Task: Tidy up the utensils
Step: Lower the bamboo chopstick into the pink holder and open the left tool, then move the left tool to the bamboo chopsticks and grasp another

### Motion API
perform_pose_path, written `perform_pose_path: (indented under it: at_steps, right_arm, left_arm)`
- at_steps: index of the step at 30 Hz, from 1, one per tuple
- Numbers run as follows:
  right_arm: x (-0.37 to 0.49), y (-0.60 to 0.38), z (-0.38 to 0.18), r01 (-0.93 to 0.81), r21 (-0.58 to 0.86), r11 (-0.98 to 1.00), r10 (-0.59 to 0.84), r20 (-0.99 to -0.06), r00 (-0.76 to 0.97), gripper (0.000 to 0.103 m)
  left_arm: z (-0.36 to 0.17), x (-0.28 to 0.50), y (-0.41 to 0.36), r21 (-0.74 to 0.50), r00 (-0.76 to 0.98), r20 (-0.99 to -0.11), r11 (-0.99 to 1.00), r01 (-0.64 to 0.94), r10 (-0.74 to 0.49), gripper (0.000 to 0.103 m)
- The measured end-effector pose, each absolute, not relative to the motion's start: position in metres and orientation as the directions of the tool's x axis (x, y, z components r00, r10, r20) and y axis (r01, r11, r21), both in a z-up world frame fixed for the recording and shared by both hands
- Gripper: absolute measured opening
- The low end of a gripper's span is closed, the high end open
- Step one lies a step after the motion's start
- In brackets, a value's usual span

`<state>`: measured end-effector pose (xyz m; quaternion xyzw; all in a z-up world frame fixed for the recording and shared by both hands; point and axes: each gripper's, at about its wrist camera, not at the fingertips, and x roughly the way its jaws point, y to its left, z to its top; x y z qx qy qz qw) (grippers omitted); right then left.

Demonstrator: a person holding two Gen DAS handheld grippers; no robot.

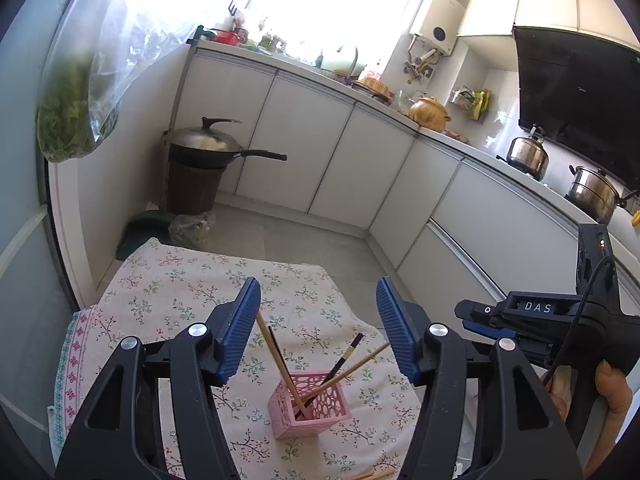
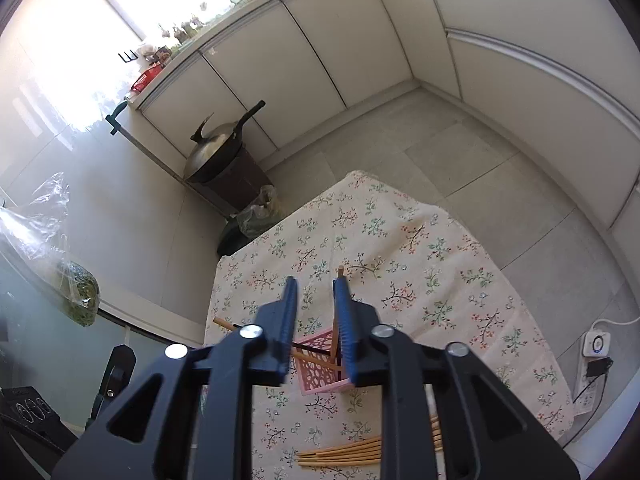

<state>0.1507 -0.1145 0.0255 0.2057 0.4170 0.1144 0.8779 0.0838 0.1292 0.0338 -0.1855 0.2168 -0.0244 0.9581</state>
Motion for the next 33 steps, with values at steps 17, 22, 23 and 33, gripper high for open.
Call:
perform_pose_path:
  at_steps: [17, 22, 23, 33]
  right_arm:
    - [0.062, -0.129, 0.027, -0.017, 0.307, 0.952, 0.211, -0.612, 0.762, 0.054]
    - [0.044, -0.143, 0.019, 0.023, 0.296, 0.955, 0.168, -0.604, 0.779, 0.079]
    - [0.04, -0.147, 0.017, 0.033, 0.289, 0.957, 0.155, -0.601, 0.785, 0.082]
    - [-0.035, -0.221, -0.065, 0.176, 0.318, 0.932, 0.093, -0.677, 0.73, 0.096]
  left_arm:
    - [0.038, 0.056, 0.095, -0.229, 0.918, -0.394, 0.973, -0.038, -0.056, 0.089]
    - [0.029, 0.051, 0.089, -0.203, 0.905, -0.421, 0.979, -0.033, -0.057, 0.096]
    - [0.026, 0.051, 0.087, -0.193, 0.902, -0.429, 0.981, -0.028, -0.058, 0.096]
    - [-0.031, 0.079, 0.057, -0.178, 0.67, -0.7, 0.969, 0.171, -0.247, 0.096]
